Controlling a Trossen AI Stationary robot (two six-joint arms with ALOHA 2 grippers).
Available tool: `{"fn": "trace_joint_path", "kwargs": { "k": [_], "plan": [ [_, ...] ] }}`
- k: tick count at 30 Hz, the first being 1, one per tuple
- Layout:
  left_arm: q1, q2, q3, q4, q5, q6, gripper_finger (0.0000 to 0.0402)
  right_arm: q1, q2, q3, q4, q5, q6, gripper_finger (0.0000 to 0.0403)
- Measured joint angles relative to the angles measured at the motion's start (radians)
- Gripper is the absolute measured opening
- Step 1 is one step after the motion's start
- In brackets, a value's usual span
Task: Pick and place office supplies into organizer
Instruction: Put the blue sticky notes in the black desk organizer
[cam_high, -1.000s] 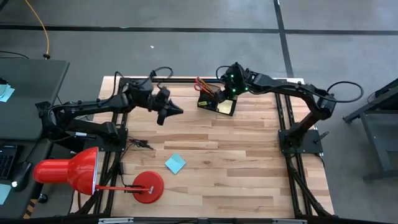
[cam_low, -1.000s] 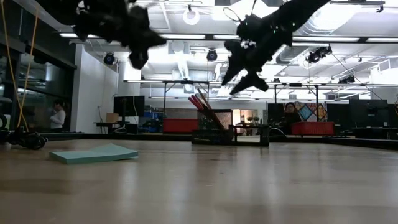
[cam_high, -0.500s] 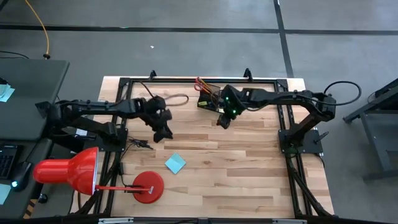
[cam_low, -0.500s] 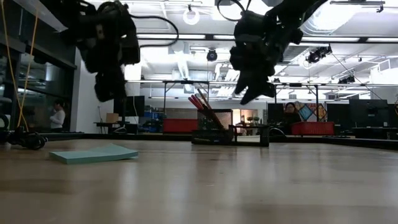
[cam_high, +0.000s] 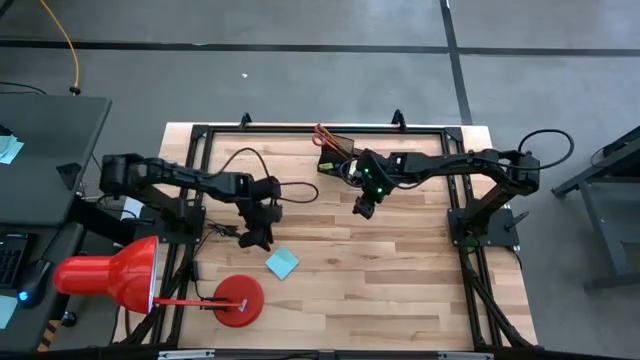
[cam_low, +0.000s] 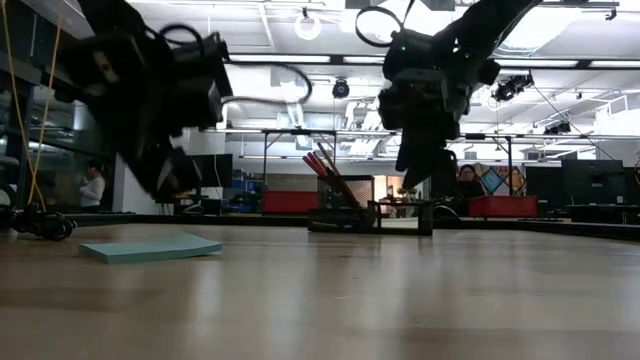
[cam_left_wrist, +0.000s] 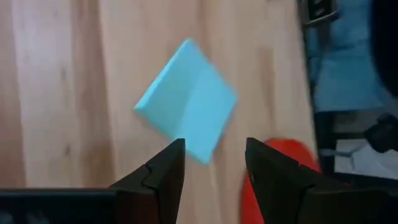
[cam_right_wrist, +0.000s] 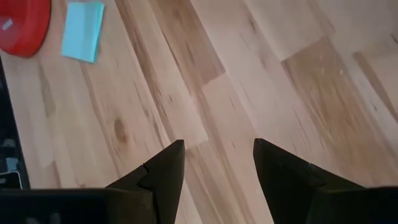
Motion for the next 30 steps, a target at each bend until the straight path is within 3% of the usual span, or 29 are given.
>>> {"fn": "trace_joint_path", "kwargs": {
  "k": [9, 16, 24, 30],
  "plan": [
    [0.003, 0.092, 0.010, 0.009, -0.121, -0.018, 0.0166, 0.005, 0.000, -0.001, 0.120, -0.007, 0.089, 0.0185],
    [0.003, 0.095, 0.012, 0.121, -0.137, -0.039, 0.0186, 0.030, 0.000, -0.001, 0.177, -0.004, 0.138, 0.0185],
    [0.001, 0.145, 0.012, 0.139, -0.134, -0.035, 0.0188, 0.062, 0.000, -0.001, 0.206, 0.039, 0.175, 0.0185],
    [0.002, 0.203, 0.013, 0.146, -0.075, -0.058, 0.0187, 0.066, 0.000, -0.001, 0.223, 0.055, 0.191, 0.0185]
  ]
}}
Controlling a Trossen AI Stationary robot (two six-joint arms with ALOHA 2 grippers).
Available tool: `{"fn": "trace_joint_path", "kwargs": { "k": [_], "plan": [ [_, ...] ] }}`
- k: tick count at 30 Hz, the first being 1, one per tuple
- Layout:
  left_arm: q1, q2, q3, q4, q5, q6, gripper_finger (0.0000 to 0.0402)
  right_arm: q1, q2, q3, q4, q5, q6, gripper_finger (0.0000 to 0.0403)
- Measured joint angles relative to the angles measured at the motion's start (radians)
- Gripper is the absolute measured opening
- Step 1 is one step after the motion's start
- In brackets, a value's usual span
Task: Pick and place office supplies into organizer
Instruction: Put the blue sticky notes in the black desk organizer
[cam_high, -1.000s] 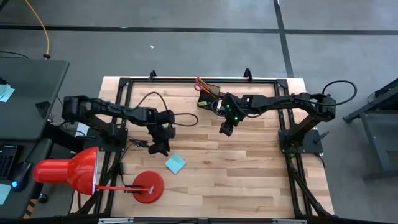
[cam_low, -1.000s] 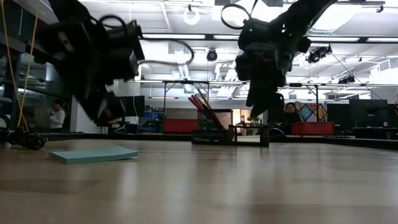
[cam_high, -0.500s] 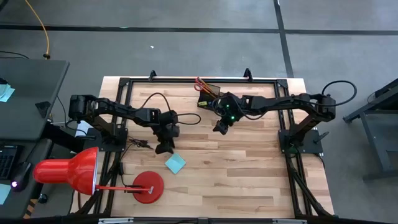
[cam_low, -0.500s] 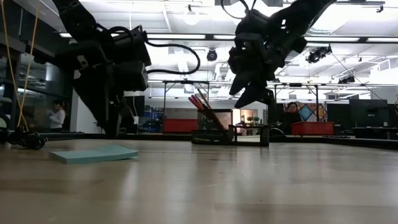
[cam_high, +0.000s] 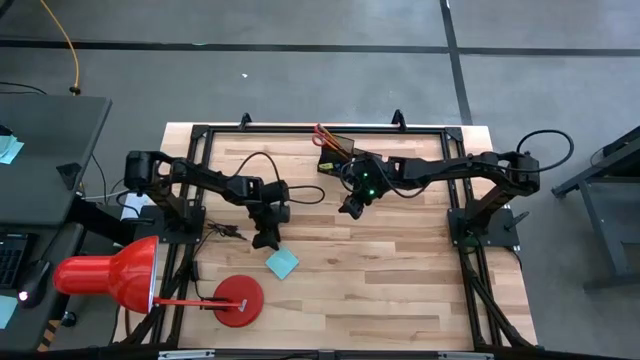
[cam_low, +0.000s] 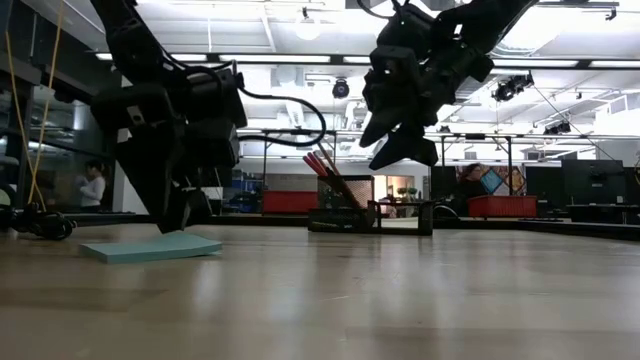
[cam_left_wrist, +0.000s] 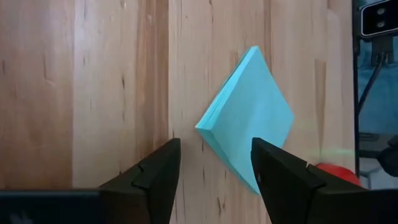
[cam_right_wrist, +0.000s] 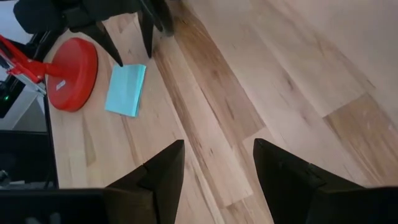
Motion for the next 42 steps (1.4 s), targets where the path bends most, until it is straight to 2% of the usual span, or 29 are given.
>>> {"fn": "trace_joint_path", "kwargs": {
  "k": [8, 15, 26, 31, 37, 42],
  "plan": [
    [-0.001, 0.006, -0.001, 0.073, 0.033, -0.057, 0.0184, 0.000, 0.000, 0.000, 0.005, 0.020, 0.007, 0.0185],
    [-0.010, 0.011, -0.001, 0.064, 0.051, -0.084, 0.0182, 0.000, 0.000, 0.000, 0.007, 0.043, 0.007, 0.0185],
    [-0.108, 0.007, 0.001, 0.071, -0.065, -0.145, 0.0167, 0.000, 0.000, 0.000, 0.045, 0.078, 0.007, 0.0185],
    [-0.120, 0.007, 0.001, 0.071, -0.095, -0.157, 0.0124, 0.000, 0.000, 0.000, 0.041, 0.083, 0.003, 0.0185],
    [-0.119, 0.011, -0.002, 0.072, -0.111, -0.159, 0.0013, 0.000, 0.000, 0.000, 0.041, 0.099, -0.003, 0.0185],
    [-0.115, 0.012, -0.002, 0.161, -0.088, -0.202, 0.0003, 0.000, 0.000, 0.000, 0.034, 0.100, -0.002, 0.0185]
  ]
}}
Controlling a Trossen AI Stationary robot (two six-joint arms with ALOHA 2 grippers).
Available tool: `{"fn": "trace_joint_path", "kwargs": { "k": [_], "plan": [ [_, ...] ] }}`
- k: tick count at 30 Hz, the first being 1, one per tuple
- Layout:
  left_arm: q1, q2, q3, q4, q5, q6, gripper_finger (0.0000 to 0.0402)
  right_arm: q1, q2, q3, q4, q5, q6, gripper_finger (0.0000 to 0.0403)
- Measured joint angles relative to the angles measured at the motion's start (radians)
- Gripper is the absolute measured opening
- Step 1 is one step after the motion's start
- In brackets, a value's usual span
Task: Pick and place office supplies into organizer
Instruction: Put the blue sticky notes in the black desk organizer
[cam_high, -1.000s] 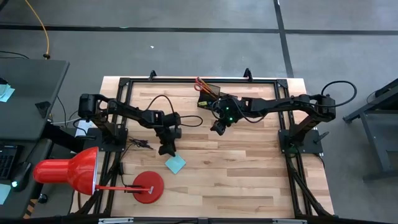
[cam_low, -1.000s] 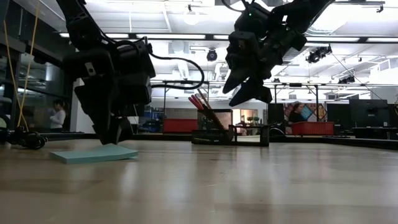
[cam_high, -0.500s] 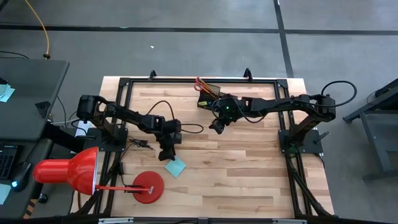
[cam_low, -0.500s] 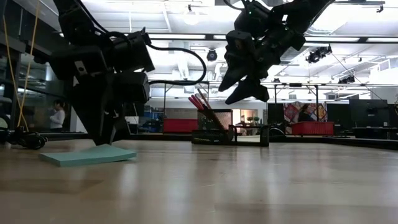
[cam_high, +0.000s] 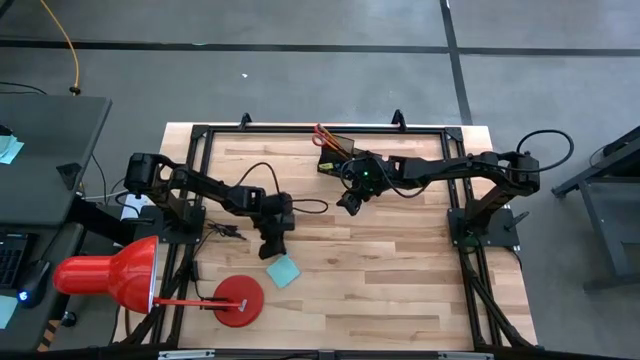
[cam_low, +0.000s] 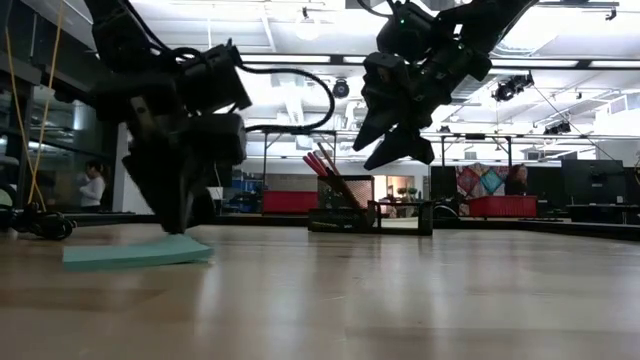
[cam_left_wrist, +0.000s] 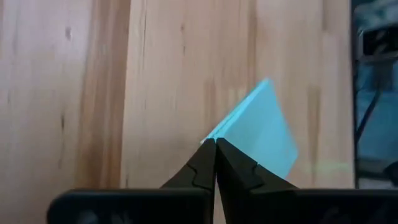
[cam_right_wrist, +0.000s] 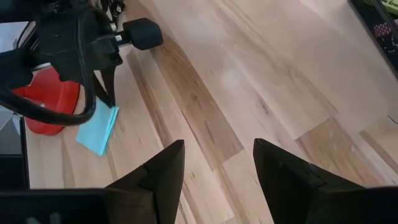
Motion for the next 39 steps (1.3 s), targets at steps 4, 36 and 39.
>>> {"fn": "trace_joint_path", "kwargs": {
  "k": [4, 36, 39],
  "plan": [
    [0.032, 0.000, 0.007, 0.142, 0.034, -0.047, 0.0001, 0.000, 0.000, 0.000, -0.002, 0.000, 0.000, 0.0185],
    [-0.188, -0.002, 0.115, -0.349, -0.017, -0.167, 0.0000, 0.012, 0.000, 0.000, -0.094, -0.113, -0.043, 0.0185],
    [-0.185, 0.019, 0.115, -0.338, -0.057, -0.197, 0.0000, 0.012, 0.000, 0.000, -0.119, -0.093, -0.067, 0.0185]
  ]
}}
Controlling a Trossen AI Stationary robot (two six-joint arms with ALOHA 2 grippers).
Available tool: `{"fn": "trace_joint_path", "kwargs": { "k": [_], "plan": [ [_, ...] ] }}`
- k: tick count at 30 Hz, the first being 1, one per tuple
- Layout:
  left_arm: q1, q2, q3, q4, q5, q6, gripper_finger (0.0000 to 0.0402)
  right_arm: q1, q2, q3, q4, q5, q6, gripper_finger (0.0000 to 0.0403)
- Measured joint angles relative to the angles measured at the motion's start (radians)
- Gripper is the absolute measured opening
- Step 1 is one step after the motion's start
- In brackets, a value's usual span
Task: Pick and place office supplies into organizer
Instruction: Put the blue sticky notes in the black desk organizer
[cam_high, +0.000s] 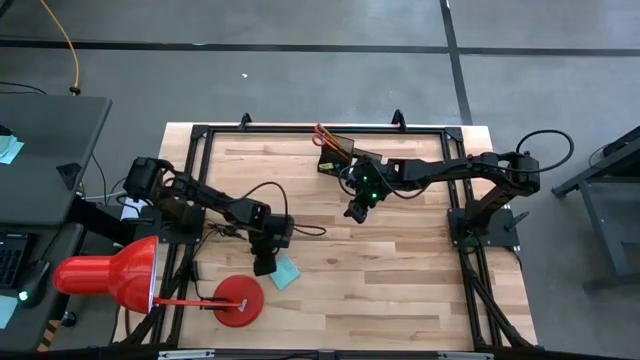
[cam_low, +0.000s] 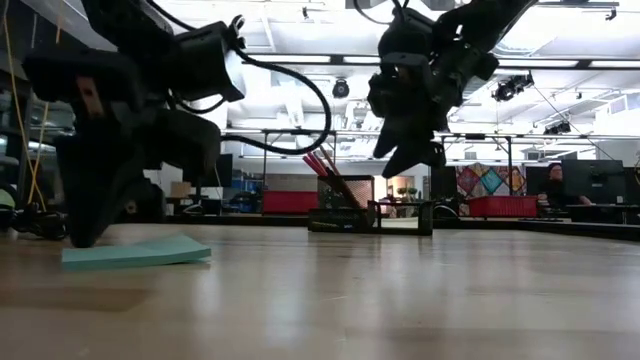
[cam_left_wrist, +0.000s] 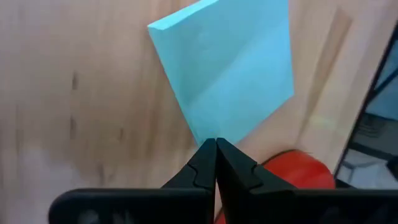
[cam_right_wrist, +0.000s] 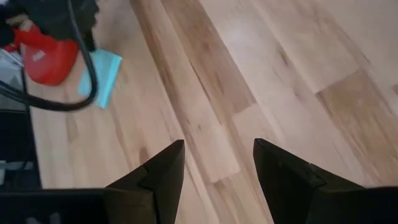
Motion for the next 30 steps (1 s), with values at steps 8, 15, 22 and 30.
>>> {"fn": "trace_joint_path", "kwargs": {
  "k": [8, 15, 22, 30],
  "plan": [
    [-0.014, 0.101, 0.004, 0.190, 0.123, -0.050, 0.0000, -0.002, 0.000, 0.000, -0.048, 0.010, 0.005, 0.0185],
    [0.013, 0.120, 0.002, 0.282, 0.059, -0.139, 0.0000, 0.000, 0.000, 0.000, -0.182, 0.011, 0.034, 0.0185],
    [0.089, 0.124, -0.002, 0.424, -0.031, -0.222, 0.0000, 0.001, 0.000, 0.000, -0.342, 0.015, 0.030, 0.0185],
    [0.131, 0.129, -0.001, 0.664, -0.148, -0.199, 0.0000, 0.001, 0.000, 0.000, -0.268, 0.007, 0.037, 0.0185]
  ]
}}
